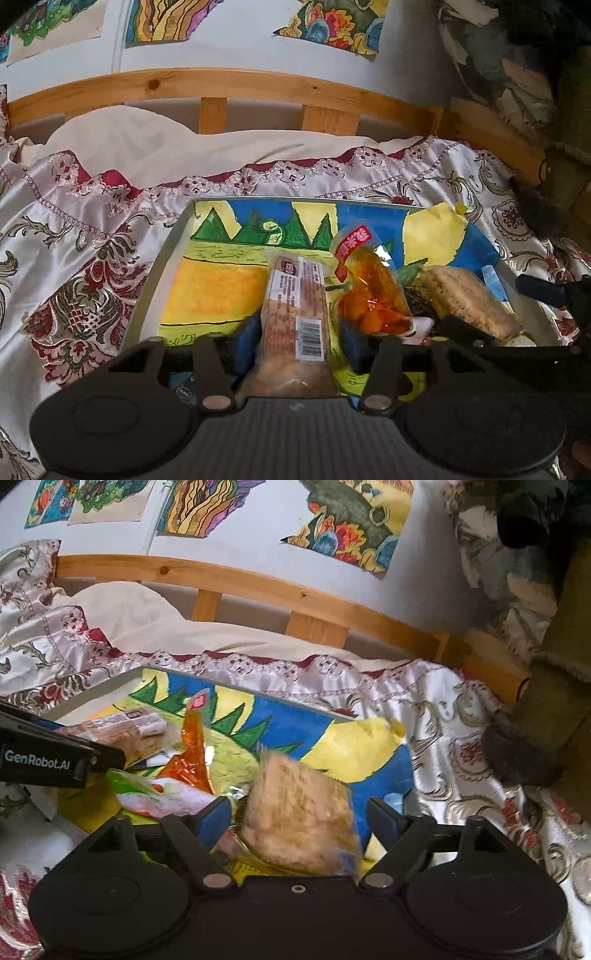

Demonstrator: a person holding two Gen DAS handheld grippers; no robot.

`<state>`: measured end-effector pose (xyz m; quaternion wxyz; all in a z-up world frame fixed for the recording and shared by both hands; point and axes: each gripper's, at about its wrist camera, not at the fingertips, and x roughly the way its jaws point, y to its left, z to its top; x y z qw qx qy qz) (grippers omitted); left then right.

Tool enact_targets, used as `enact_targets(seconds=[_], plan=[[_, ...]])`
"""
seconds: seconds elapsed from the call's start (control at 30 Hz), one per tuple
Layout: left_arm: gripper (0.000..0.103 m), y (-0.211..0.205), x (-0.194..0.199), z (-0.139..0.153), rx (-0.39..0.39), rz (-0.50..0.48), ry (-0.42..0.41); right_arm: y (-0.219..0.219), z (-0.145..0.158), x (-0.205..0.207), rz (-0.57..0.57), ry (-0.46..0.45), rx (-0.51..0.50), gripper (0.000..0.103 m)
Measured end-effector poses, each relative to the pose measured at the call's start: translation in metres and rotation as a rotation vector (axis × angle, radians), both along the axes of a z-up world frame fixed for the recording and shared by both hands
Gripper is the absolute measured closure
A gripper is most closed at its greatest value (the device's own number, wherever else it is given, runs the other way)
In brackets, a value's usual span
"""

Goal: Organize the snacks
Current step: 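Carry both snacks onto the dinosaur tray and open both grippers, then raise both tools away from the tray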

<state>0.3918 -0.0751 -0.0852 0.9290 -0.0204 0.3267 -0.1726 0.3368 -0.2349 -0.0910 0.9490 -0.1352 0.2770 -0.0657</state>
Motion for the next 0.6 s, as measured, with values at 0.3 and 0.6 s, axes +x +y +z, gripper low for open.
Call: enact_targets(seconds=[0.3, 0.6], plan=[[0.02, 0.007, -0.014, 0.023, -0.042, 0.03, -0.07, -0.01, 0.024, -0.016, -0.065, -0.105, 0.036, 0.003], [0.001, 0.012, -0.052, 0.074, -0.07, 0.118, -0.219, -0.019, 0.071, -0.051, -0.085, -0.238, 0.12, 0.001]])
